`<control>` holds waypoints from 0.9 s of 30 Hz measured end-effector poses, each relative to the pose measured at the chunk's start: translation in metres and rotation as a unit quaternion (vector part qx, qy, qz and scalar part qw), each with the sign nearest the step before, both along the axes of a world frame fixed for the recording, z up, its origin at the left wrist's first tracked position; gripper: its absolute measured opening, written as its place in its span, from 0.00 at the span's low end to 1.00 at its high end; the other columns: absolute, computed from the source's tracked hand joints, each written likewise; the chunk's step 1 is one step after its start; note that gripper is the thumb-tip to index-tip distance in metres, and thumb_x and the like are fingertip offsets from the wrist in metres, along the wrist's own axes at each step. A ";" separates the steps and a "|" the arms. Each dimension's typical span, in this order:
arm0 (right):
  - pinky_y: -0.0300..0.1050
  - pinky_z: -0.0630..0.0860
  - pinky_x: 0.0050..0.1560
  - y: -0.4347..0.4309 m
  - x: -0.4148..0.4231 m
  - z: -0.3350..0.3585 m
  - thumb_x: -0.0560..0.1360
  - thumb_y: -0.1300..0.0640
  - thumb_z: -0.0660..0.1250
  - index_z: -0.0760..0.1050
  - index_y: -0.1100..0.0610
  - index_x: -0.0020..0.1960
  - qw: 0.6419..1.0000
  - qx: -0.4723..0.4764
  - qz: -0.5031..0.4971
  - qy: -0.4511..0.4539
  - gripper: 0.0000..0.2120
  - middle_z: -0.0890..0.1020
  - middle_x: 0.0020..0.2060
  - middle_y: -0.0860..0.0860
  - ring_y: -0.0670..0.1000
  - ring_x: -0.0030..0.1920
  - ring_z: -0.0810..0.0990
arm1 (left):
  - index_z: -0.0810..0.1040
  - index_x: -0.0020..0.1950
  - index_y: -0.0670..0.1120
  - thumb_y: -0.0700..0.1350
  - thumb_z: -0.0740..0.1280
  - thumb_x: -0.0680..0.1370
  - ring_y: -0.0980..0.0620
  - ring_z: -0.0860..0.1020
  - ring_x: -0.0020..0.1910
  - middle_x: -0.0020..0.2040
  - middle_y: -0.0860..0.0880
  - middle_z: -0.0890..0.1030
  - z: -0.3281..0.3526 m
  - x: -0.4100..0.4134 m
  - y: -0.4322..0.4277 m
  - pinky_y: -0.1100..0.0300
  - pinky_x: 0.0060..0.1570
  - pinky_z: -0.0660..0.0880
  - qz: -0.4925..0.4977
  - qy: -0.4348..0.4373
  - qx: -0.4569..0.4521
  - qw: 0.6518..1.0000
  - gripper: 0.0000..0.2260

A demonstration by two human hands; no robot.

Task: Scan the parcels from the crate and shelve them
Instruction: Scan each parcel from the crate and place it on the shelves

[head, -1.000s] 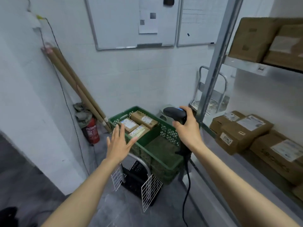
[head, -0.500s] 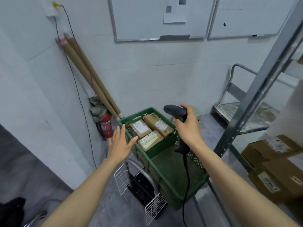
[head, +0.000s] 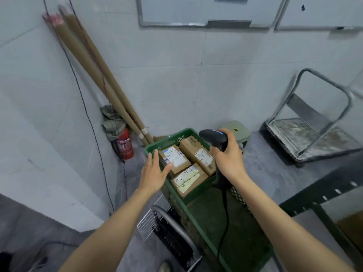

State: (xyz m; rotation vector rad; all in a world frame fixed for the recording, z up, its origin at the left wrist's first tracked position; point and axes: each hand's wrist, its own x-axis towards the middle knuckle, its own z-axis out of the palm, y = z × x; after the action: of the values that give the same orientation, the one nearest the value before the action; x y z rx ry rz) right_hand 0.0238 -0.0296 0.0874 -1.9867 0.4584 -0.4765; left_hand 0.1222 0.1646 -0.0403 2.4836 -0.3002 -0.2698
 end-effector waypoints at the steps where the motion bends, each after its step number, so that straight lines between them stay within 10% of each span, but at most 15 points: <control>1: 0.28 0.70 0.36 0.000 0.010 -0.003 0.73 0.66 0.64 0.66 0.47 0.65 1.000 0.001 0.002 0.003 0.25 0.75 0.45 0.39 0.39 0.43 0.76 | 0.42 0.79 0.50 0.70 0.51 0.74 0.43 0.50 0.77 0.79 0.44 0.45 -0.004 0.008 -0.003 0.44 0.74 0.54 0.000 0.008 -0.002 1.000 0.41; 27: 0.25 0.71 0.44 -0.063 0.146 -0.132 0.73 0.65 0.67 0.66 0.42 0.61 0.990 0.075 0.069 0.103 0.25 0.74 0.49 0.35 0.36 0.51 0.75 | 0.49 0.79 0.52 0.58 0.58 0.80 0.44 0.58 0.76 0.78 0.47 0.56 -0.142 0.105 -0.117 0.44 0.72 0.59 0.206 0.168 -0.169 0.949 0.31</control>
State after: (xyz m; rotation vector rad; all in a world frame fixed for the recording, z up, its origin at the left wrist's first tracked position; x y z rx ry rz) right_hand 0.1696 -0.0923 -0.0441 -1.9146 0.4652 -0.1465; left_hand 0.2270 0.0473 -0.1823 2.0536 0.2923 -0.4190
